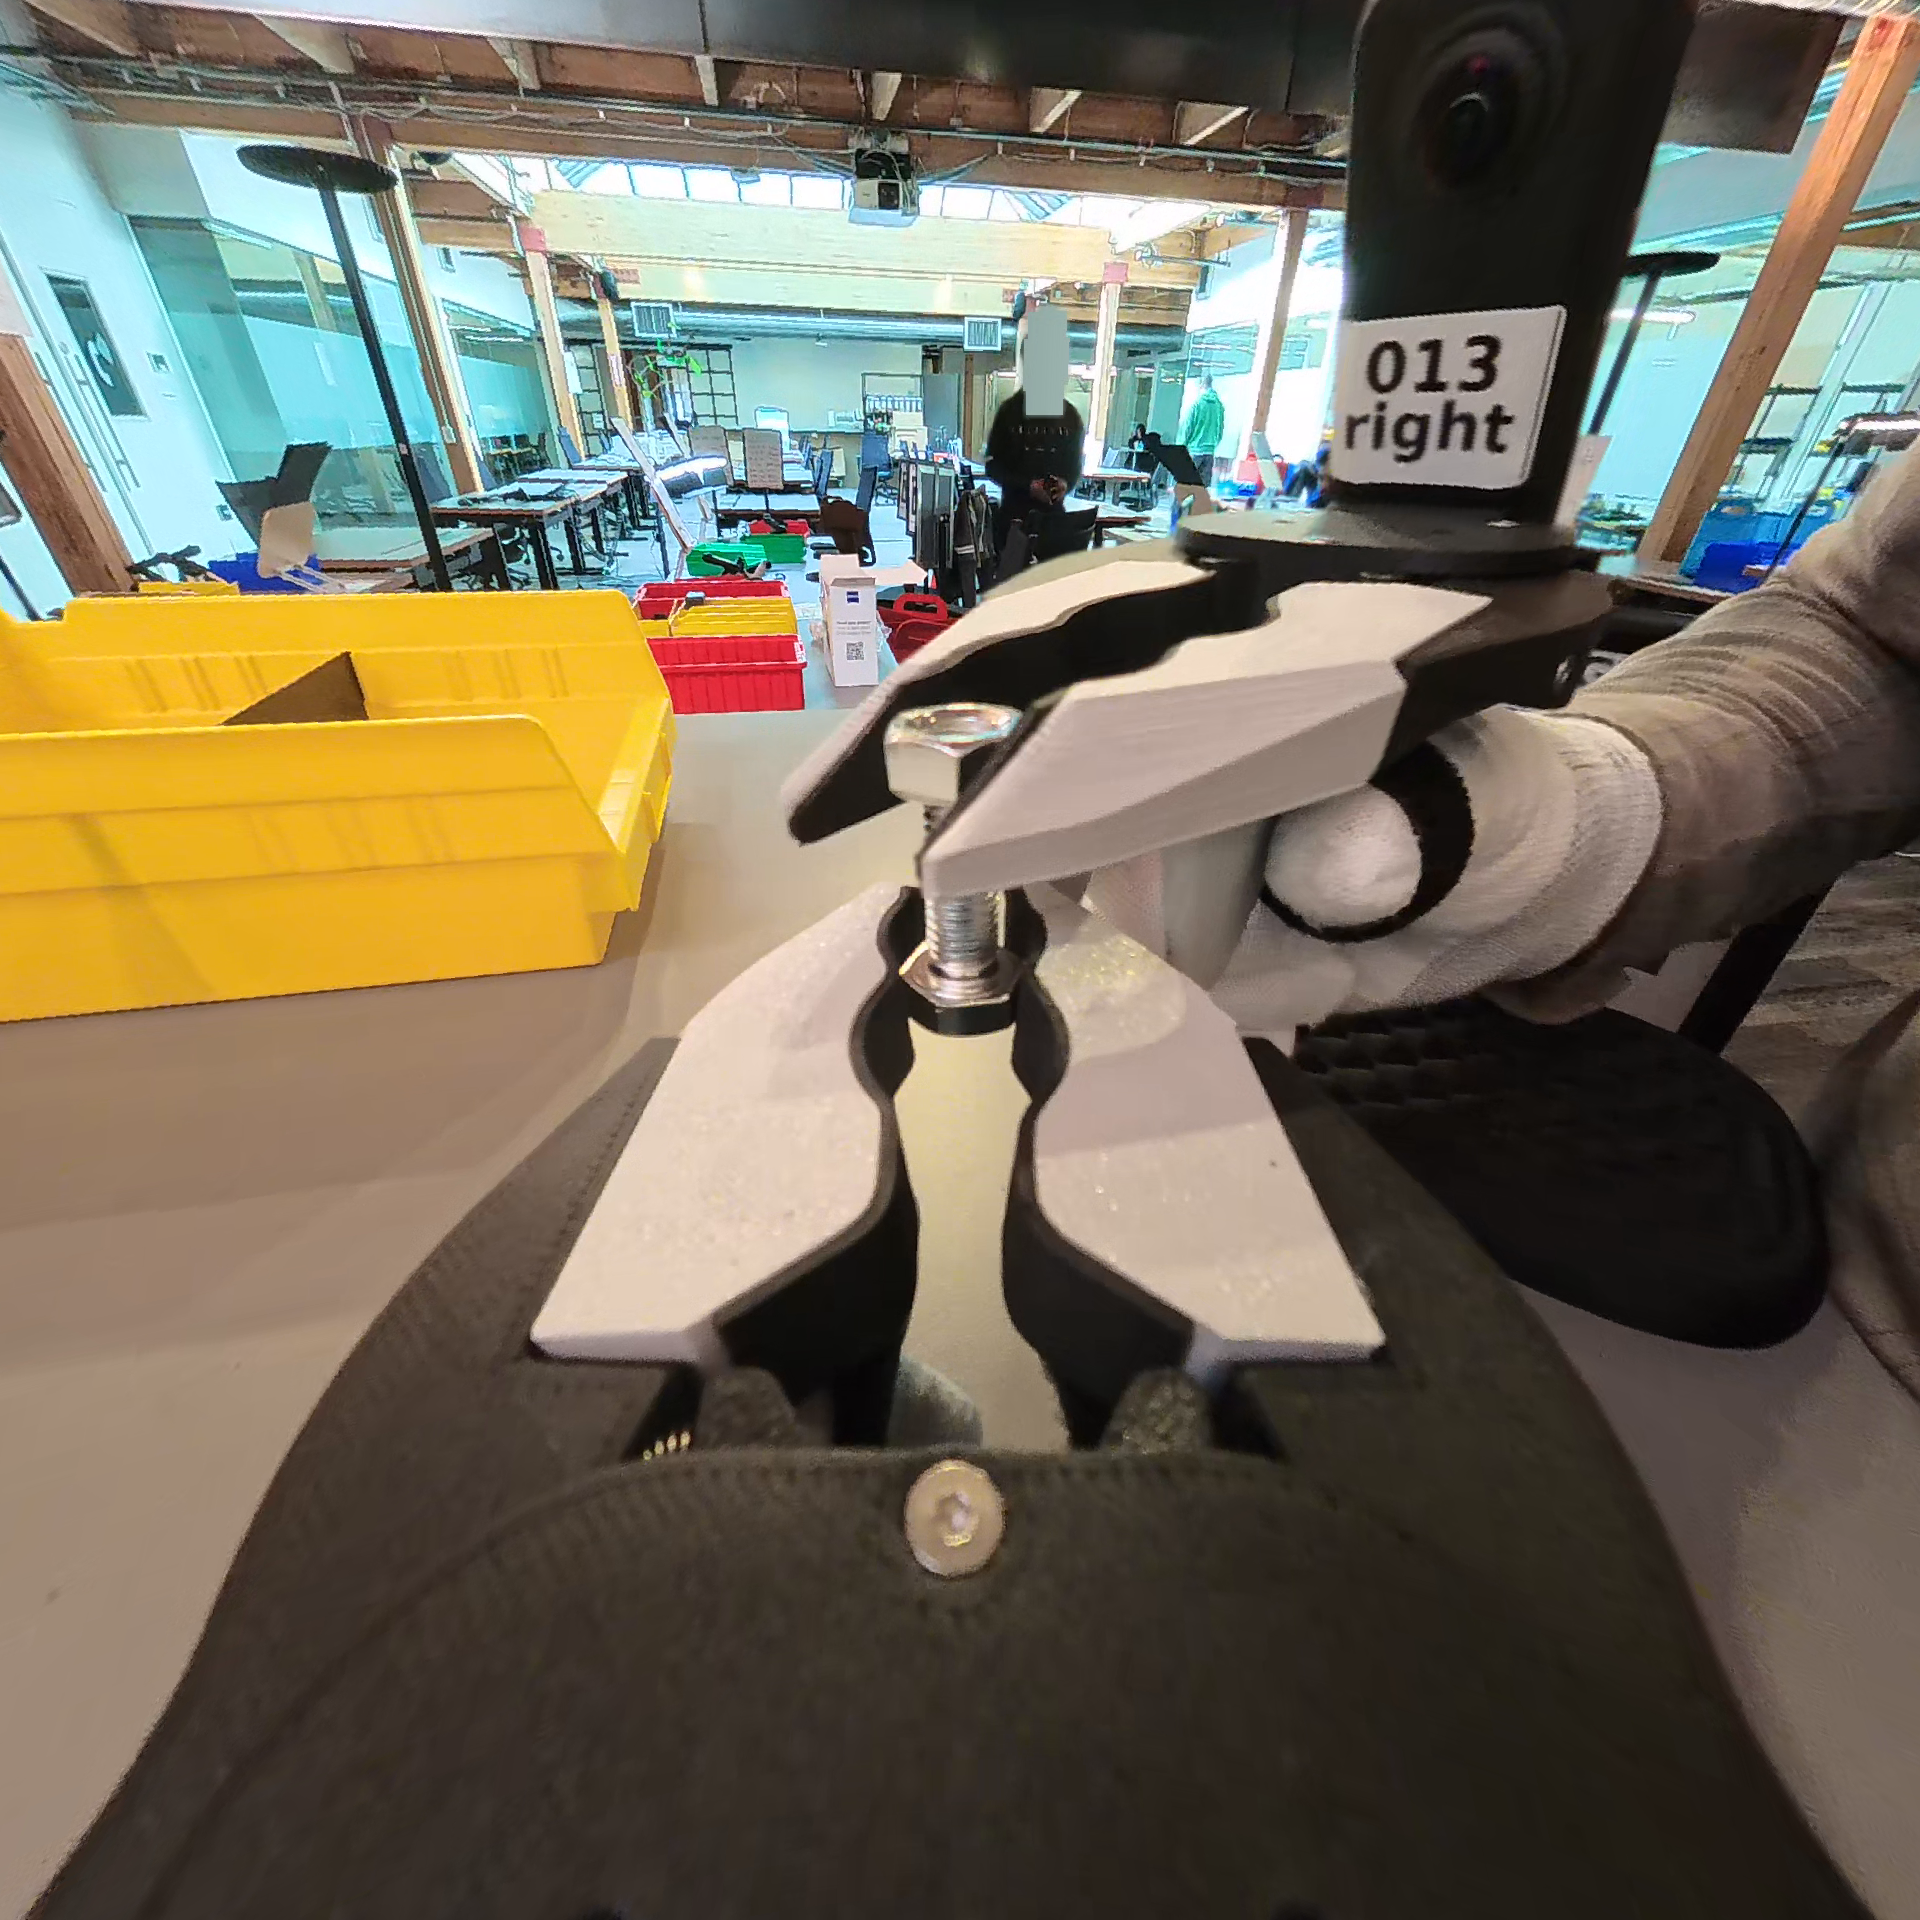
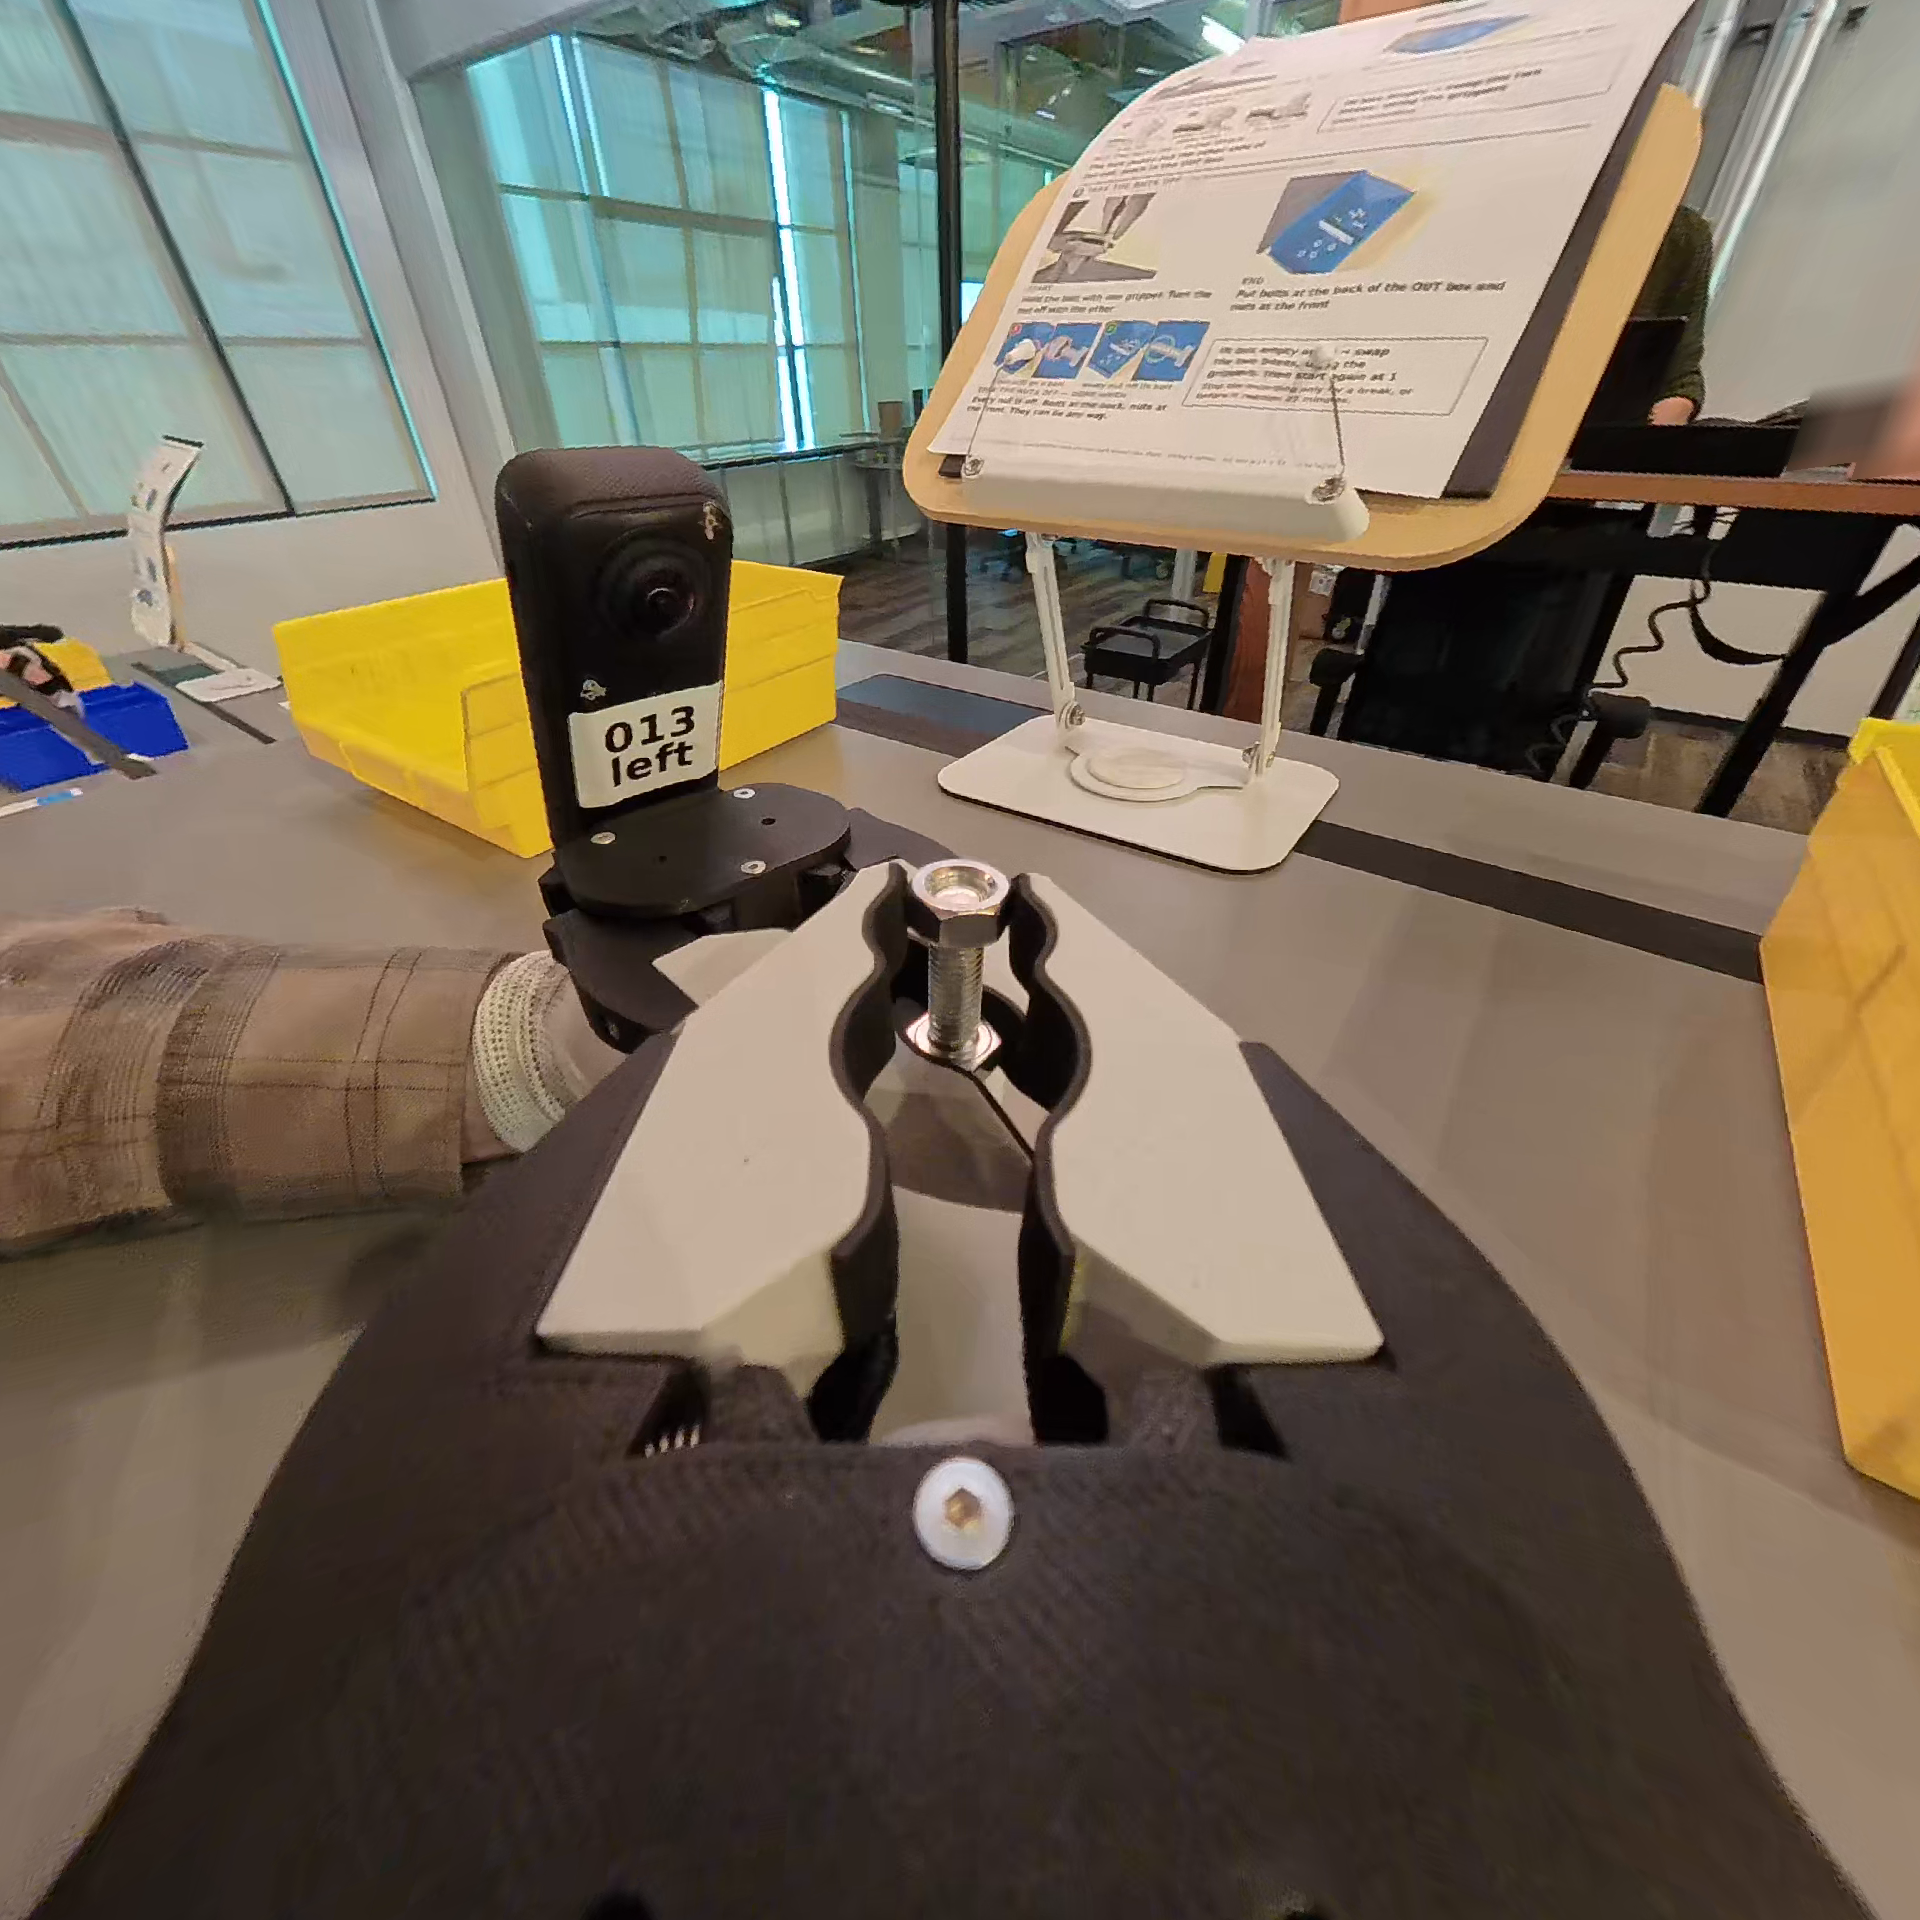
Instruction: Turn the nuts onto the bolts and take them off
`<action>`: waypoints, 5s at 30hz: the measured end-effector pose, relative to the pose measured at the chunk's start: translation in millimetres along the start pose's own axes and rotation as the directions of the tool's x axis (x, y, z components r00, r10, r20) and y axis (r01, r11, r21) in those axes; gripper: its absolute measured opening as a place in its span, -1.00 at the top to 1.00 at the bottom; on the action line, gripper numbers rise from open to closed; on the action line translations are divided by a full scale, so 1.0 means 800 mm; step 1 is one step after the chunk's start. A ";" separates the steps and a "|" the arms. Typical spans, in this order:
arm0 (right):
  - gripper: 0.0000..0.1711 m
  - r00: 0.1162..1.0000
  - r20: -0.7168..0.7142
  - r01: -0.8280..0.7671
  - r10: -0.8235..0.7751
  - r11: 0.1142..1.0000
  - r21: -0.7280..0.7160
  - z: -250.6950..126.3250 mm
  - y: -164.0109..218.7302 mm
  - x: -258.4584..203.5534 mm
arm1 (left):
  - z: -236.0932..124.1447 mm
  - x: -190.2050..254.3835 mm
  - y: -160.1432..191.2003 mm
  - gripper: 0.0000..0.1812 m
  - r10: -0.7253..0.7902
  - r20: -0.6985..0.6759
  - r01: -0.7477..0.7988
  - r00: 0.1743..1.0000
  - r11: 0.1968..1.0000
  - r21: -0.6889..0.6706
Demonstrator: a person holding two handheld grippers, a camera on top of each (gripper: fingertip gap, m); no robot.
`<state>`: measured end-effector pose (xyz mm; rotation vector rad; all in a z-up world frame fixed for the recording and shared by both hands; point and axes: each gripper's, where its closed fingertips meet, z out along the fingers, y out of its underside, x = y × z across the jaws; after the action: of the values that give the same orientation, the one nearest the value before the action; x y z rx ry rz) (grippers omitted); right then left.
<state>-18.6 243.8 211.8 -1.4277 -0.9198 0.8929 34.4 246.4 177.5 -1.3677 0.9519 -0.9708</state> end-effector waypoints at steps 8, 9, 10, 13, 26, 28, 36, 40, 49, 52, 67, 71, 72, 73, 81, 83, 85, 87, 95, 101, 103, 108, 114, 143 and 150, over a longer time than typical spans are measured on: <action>0.81 0.957 0.289 0.041 -0.034 0.999 -0.020 -0.001 0.002 -0.016 | 0.001 0.006 0.000 0.83 0.010 -0.027 -0.010 1.000 1.000 -0.003; 0.81 0.936 0.351 0.027 -0.016 0.999 -0.025 -0.002 0.002 -0.019 | 0.001 0.007 0.000 0.83 0.011 -0.031 -0.011 0.999 1.000 -0.003; 0.81 0.911 0.413 0.006 0.007 1.000 -0.030 -0.004 0.001 -0.020 | 0.001 0.007 0.000 0.83 0.012 -0.030 -0.012 0.999 1.000 -0.002; 0.81 0.815 0.578 -0.029 0.039 0.999 -0.026 -0.011 0.000 -0.022 | 0.001 0.004 0.000 0.83 0.002 -0.020 -0.002 1.000 1.000 -0.001; 0.55 0.757 0.653 0.042 0.023 0.996 -0.083 -0.003 0.000 -0.027 | -0.006 -0.016 -0.003 0.84 -0.021 0.054 0.020 0.998 1.000 0.019; 0.55 0.821 0.571 0.047 -0.019 0.998 -0.034 -0.001 -0.006 -0.017 | -0.006 -0.015 -0.002 0.84 -0.015 0.052 0.015 0.999 1.000 0.016; 0.76 0.943 0.294 0.142 -0.154 0.988 0.062 -0.006 -0.015 -0.008 | -0.007 -0.016 -0.003 0.84 -0.025 0.053 0.023 0.998 0.999 0.025; 0.81 0.952 0.270 0.135 -0.148 0.989 0.066 -0.005 -0.016 -0.007 | -0.007 -0.014 -0.004 0.84 -0.025 0.045 0.024 0.999 0.999 0.027; 0.82 0.689 0.715 0.162 -0.117 0.987 0.006 -0.027 -0.010 -0.026 | 0.000 0.010 0.002 0.84 0.011 -0.050 -0.012 0.999 1.000 -0.016; 0.82 0.477 0.878 0.166 -0.045 0.985 -0.040 -0.042 -0.006 -0.036 | 0.006 0.026 0.006 0.84 0.021 -0.108 -0.025 0.994 0.999 -0.039; 0.66 0.269 0.962 0.073 -0.037 0.997 0.018 -0.056 -0.053 -0.048 | 0.008 0.043 -0.005 0.85 0.008 -0.163 -0.013 0.987 0.999 -0.034; 0.57 0.648 0.758 0.022 -0.070 0.997 0.073 -0.029 -0.052 -0.017 | 0.005 0.019 -0.012 0.84 -0.041 -0.076 0.042 0.996 0.999 0.013; 0.56 0.704 0.706 0.003 -0.071 0.995 0.098 -0.029 -0.051 -0.014 | 0.005 0.013 -0.014 0.84 -0.055 -0.047 0.057 0.997 0.998 0.027; 0.54 0.765 0.640 -0.011 -0.069 0.993 0.120 -0.027 -0.049 -0.009 | 0.005 0.010 -0.015 0.84 -0.075 -0.041 0.076 0.996 0.996 0.034; 0.80 0.924 0.339 0.136 -0.175 0.981 0.137 -0.016 -0.026 -0.012 | 0.009 0.010 -0.020 0.84 -0.120 -0.026 0.121 0.992 0.990 0.065; 0.80 0.931 0.316 0.139 -0.181 0.979 0.148 -0.017 -0.029 -0.013 | 0.009 0.011 -0.022 0.84 -0.110 -0.022 0.111 0.994 0.992 0.066; 0.80 0.936 0.313 0.118 -0.162 0.981 0.155 -0.019 -0.032 -0.012 | 0.008 0.013 -0.026 0.84 -0.111 -0.031 0.113 0.993 0.991 0.077; 0.80 0.938 0.304 0.124 -0.169 0.979 0.163 -0.019 -0.033 -0.012 | 0.007 0.012 -0.027 0.84 -0.106 -0.025 0.107 0.994 0.991 0.078; 0.80 0.862 0.473 0.142 -0.183 0.982 0.122 -0.025 -0.028 -0.029 | 0.007 0.026 -0.021 0.84 -0.072 -0.092 0.075 0.993 0.997 0.031; 0.80 0.599 0.774 0.219 -0.204 0.972 0.087 -0.048 -0.021 -0.053 | 0.007 0.053 -0.017 0.84 -0.060 -0.220 0.052 0.974 0.998 -0.043; 0.80 0.471 0.865 0.235 -0.175 0.970 0.069 -0.058 -0.017 -0.063 | 0.008 0.064 -0.013 0.84 -0.063 -0.261 0.048 0.963 0.997 -0.062; 0.80 0.136 0.989 0.265 -0.063 0.964 0.025 -0.089 -0.010 -0.091 | 0.007 0.106 -0.008 0.84 -0.087 -0.423 0.044 0.902 0.993 -0.109; 0.80 0.038 0.999 0.239 -0.021 0.971 0.011 -0.093 -0.010 -0.098 | 0.007 0.108 -0.008 0.84 -0.075 -0.427 0.034 0.901 0.994 -0.104; 0.82 0.996 -0.066 0.068 -0.065 0.997 0.046 -0.017 -0.017 0.024 | 0.019 -0.020 -0.002 0.84 -0.187 0.209 0.206 0.960 0.976 -0.074; 0.82 0.994 0.057 0.089 -0.093 0.994 0.058 -0.020 -0.024 0.016 | 0.017 -0.008 -0.010 0.84 -0.173 0.129 0.184 0.976 0.979 -0.082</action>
<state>0.4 250.2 231.7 -1.3080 -0.9900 0.8898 45.6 257.1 185.4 -1.5945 0.8011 -0.9750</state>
